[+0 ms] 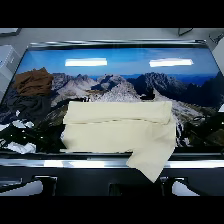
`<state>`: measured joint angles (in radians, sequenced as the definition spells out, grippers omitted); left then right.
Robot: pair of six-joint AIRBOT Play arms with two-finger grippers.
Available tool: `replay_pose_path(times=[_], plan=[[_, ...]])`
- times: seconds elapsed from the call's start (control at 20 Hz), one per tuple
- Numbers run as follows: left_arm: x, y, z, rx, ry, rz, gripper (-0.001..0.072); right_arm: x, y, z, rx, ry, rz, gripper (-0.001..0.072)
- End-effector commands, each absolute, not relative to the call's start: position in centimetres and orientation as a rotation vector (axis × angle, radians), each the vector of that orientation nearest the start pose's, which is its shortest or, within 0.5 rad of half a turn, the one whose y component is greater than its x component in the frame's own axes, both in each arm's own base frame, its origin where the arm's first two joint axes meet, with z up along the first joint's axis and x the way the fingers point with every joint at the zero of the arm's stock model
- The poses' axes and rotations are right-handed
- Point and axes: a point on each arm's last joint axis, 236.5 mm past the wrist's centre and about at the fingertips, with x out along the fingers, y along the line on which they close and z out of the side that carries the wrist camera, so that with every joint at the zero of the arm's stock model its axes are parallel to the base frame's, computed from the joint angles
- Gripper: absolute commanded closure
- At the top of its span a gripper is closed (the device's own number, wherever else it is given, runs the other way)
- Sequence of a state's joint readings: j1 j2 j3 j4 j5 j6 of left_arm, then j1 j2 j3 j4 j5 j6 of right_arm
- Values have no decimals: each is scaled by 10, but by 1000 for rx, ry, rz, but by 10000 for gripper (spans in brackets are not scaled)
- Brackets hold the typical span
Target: Fold the clothes and pants, and hang the long-sleeved shirts on hangers.
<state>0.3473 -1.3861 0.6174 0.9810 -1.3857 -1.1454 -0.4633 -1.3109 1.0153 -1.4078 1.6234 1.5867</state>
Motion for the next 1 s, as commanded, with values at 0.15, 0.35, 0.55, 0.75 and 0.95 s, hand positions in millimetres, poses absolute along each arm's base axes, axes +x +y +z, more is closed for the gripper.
replay_pose_path(times=[0.15,0.35,0.55,0.75,0.95], plan=[[198,-72,-121,-727,1787,-355,687,205,-58,-43,603,1875,-175,202],[198,-72,-119,-723,1781,-357,688,155,-28,-86,645,1939,-159,198],[199,-72,-118,-718,1773,-358,688,140,17,-107,768,1930,2,199],[199,-72,-118,-719,1773,-358,688,153,27,-114,825,1859,11,204],[199,-72,-118,-719,1773,-358,688,156,25,-116,820,1842,1,306]])
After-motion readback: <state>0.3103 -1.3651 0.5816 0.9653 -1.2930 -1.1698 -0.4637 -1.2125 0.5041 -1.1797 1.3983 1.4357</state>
